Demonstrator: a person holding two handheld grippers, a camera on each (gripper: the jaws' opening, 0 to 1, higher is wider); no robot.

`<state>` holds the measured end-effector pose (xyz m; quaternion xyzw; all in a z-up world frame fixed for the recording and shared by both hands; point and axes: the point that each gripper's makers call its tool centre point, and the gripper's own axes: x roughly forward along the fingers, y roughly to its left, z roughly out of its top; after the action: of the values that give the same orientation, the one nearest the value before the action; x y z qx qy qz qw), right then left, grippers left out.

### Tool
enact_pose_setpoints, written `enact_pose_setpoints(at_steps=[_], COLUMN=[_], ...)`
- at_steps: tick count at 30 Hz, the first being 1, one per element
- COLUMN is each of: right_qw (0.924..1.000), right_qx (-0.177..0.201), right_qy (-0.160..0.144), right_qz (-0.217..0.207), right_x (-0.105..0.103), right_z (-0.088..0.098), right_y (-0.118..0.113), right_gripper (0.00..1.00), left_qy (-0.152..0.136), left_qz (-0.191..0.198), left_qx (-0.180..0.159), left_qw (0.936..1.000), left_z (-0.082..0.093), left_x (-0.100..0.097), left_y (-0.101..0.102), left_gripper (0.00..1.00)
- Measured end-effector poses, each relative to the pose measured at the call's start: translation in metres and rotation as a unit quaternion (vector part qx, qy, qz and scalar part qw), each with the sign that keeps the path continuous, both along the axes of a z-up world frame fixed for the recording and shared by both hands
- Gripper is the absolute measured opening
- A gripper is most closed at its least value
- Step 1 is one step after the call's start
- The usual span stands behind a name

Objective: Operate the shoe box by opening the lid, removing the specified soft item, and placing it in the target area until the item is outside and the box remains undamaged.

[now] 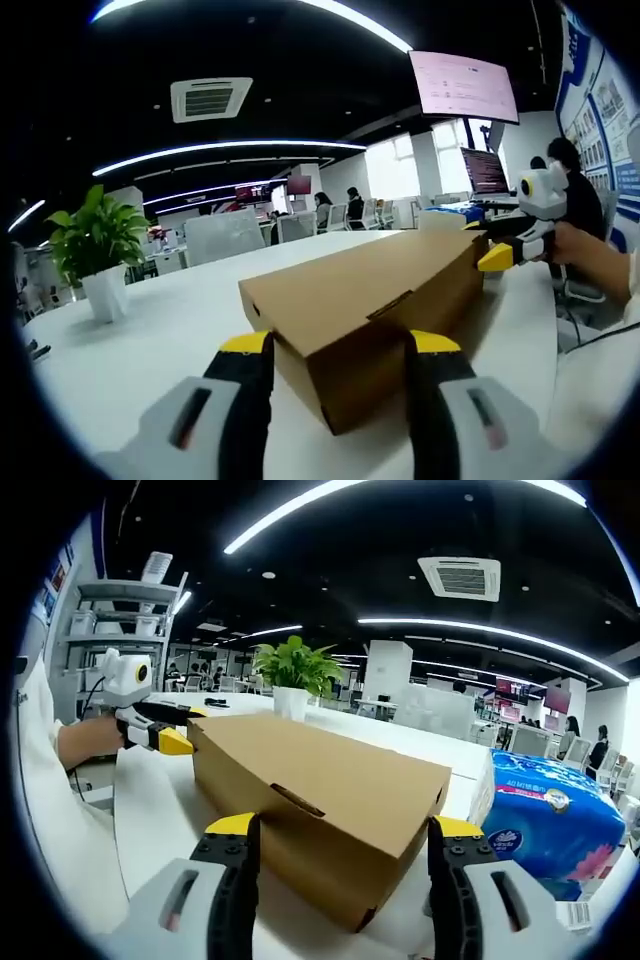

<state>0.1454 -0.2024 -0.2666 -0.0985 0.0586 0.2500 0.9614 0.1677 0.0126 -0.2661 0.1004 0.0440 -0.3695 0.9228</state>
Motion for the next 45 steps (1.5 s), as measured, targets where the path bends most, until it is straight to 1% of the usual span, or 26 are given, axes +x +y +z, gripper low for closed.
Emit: enact_pose_setpoints(at_steps=[2,6,9,10,11,14,16,18,20,21,23,24,25,27,28,30,31,33,35,36,37,39,41,43,44,45], right_qw=[1.0000,1.0000,0.9999,0.9999,0.9999,0.9999,0.9997,0.9985,0.9977,0.9968,0.9951,0.9936,0.9924,0.9881,0.9872,0.9878,0.9882,0.9886,0.9884,0.9883,0.9878,0.9865,0.9864,0.9857,0.9833,0.9803], right_qx=[-0.001,-0.003,-0.003,0.003,0.009,0.015,0.024,0.051,0.060,0.067,0.077,0.087,0.092,0.110,0.110,0.107,0.103,0.093,0.093,0.088,0.087,0.088,0.087,0.063,0.070,0.086], right_qy=[0.001,0.004,0.009,0.010,0.009,0.006,-0.006,-0.019,-0.027,-0.039,-0.059,-0.068,-0.077,-0.107,-0.116,-0.112,-0.113,-0.118,-0.120,-0.125,-0.129,-0.137,-0.136,-0.150,-0.166,-0.177], right_qz=[0.002,0.001,-0.008,-0.010,-0.008,-0.004,-0.008,-0.010,-0.018,-0.021,-0.023,-0.024,-0.024,-0.012,-0.008,-0.011,-0.012,-0.006,-0.003,0.007,0.011,0.017,0.033,0.042,0.027,0.019], right_x=[-0.002,-0.005,-0.007,-0.008,-0.009,-0.014,-0.015,-0.015,-0.014,-0.012,-0.009,-0.006,-0.005,-0.006,-0.006,-0.006,-0.004,-0.002,0.000,-0.001,-0.001,-0.004,-0.009,-0.014,-0.014,-0.014], right_z=[0.000,0.000,0.003,0.006,0.008,0.015,0.023,0.038,0.048,0.055,0.070,0.080,0.087,0.107,0.111,0.114,0.115,0.117,0.121,0.123,0.125,0.129,0.127,0.127,0.131,0.134], right_y=[-0.002,-0.001,-0.002,-0.003,-0.003,-0.004,-0.007,-0.011,-0.016,-0.018,-0.020,-0.022,-0.024,-0.024,-0.024,-0.027,-0.028,-0.028,-0.029,-0.028,-0.028,-0.027,-0.024,-0.021,-0.024,-0.026], right_gripper=[0.70,0.70,0.69,0.68,0.68,0.69,0.69,0.65,0.62,0.63,0.63,0.62,0.61,0.57,0.55,0.52,0.51,0.51,0.51,0.51,0.51,0.54,0.53,0.47,0.44,0.45], left_qy=[-0.006,-0.003,0.001,-0.004,-0.002,-0.019,-0.023,-0.023,-0.020,-0.021,-0.026,-0.030,-0.040,-0.051,-0.058,-0.065,-0.074,-0.086,-0.087,-0.082,-0.069,-0.066,-0.069,-0.086,-0.082,-0.064], left_qz=[-0.002,-0.003,-0.006,-0.008,-0.011,-0.014,-0.012,-0.013,-0.018,-0.022,-0.027,-0.023,-0.017,-0.012,-0.008,-0.003,0.002,0.004,0.007,0.004,-0.003,-0.006,-0.008,-0.023,-0.024,-0.031], left_qx=[0.005,0.000,-0.005,-0.041,-0.050,-0.049,-0.044,-0.041,-0.048,-0.056,-0.066,-0.070,-0.075,-0.083,-0.088,-0.086,-0.078,-0.058,-0.059,-0.064,-0.069,-0.068,-0.070,-0.066,-0.067,-0.091], left_qw=[1.0000,1.0000,1.0000,0.9991,0.9987,0.9985,0.9987,0.9988,0.9985,0.9980,0.9971,0.9968,0.9962,0.9951,0.9944,0.9942,0.9942,0.9946,0.9945,0.9946,0.9952,0.9955,0.9952,0.9939,0.9940,0.9934], left_z=[-0.001,0.000,0.003,0.014,0.018,0.031,0.035,0.041,0.048,0.052,0.062,0.070,0.077,0.091,0.097,0.105,0.108,0.109,0.111,0.111,0.109,0.105,0.099,0.093,0.089,0.086], left_x=[-0.001,-0.002,0.000,-0.001,-0.002,-0.004,-0.003,-0.002,-0.002,-0.003,0.001,0.004,0.007,0.010,0.011,0.013,0.015,0.016,0.019,0.019,0.017,0.015,0.014,0.012,0.013,0.011], left_y=[0.001,0.003,0.002,0.000,0.001,0.003,0.005,0.007,0.007,0.006,0.005,0.006,0.008,0.012,0.014,0.019,0.022,0.025,0.028,0.028,0.027,0.028,0.028,0.023,0.021,0.015], left_gripper=[0.53,0.53,0.54,0.54,0.55,0.57,0.60,0.58,0.54,0.55,0.59,0.61,0.61,0.61,0.61,0.61,0.61,0.61,0.61,0.61,0.61,0.61,0.61,0.54,0.51,0.52])
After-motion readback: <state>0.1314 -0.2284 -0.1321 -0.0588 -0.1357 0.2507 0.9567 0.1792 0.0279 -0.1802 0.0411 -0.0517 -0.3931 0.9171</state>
